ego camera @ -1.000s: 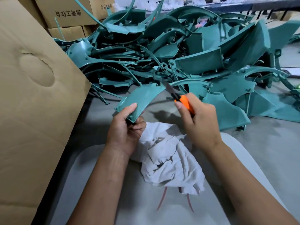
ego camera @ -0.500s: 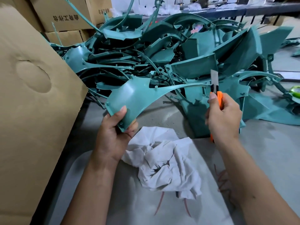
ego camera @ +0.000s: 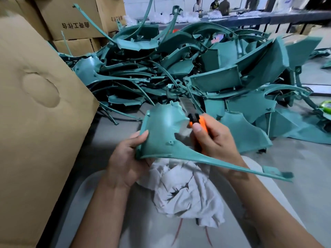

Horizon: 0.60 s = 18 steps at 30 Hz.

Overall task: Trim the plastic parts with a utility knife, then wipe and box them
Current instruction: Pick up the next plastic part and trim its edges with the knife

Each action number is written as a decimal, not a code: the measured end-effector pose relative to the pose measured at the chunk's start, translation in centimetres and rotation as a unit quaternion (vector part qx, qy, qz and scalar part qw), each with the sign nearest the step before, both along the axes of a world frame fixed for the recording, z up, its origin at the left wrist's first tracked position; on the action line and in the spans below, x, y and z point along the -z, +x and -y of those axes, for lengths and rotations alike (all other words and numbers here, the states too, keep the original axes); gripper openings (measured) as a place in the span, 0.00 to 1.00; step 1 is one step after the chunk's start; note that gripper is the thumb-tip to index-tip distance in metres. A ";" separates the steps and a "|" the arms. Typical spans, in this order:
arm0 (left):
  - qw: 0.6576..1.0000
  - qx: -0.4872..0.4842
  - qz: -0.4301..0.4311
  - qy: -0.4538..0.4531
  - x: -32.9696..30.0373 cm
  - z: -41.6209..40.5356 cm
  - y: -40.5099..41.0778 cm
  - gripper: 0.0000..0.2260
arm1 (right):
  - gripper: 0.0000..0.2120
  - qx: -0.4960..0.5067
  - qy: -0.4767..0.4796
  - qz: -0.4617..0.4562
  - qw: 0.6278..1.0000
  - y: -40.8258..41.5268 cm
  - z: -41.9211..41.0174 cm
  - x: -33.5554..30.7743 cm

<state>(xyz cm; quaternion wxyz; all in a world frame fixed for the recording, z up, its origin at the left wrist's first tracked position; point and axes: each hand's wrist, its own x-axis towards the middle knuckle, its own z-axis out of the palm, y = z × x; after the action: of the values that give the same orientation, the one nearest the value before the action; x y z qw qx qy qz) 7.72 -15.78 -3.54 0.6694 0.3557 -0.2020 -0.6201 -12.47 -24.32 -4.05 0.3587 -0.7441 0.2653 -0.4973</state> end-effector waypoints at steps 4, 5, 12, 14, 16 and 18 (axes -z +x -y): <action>0.996 -0.009 -0.090 0.014 -0.3 0.5 -1.3 0.15 | 0.18 -0.033 -0.005 0.014 0.999 0.6 -1.2 -0.1; 0.994 -0.019 -0.108 0.021 -0.3 0.7 -1.5 0.16 | 0.18 -0.032 -0.001 0.025 0.999 0.6 -1.3 -0.1; 0.993 -0.035 -0.086 0.073 -0.7 1.0 -2.4 0.13 | 0.18 -0.044 0.009 -0.020 0.999 0.6 -1.7 0.0; 0.991 -0.010 -0.114 0.063 -0.7 0.9 -2.8 0.16 | 0.17 -0.021 -0.019 -0.034 0.999 0.8 -1.8 -0.1; 0.987 0.022 -0.148 0.060 -0.7 0.9 -2.7 0.19 | 0.17 0.033 -0.073 -0.054 0.995 0.8 -1.7 -0.1; 0.982 0.047 -0.172 0.060 -0.7 0.9 -2.5 0.18 | 0.16 0.083 -0.106 -0.063 0.989 0.4 -1.3 0.0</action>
<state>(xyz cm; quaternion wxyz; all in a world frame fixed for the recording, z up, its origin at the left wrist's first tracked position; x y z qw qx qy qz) 5.25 -16.65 -2.81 0.6416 0.2735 -0.0629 -0.7139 -12.04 -23.00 -4.00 0.2179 -0.7833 0.2941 -0.5025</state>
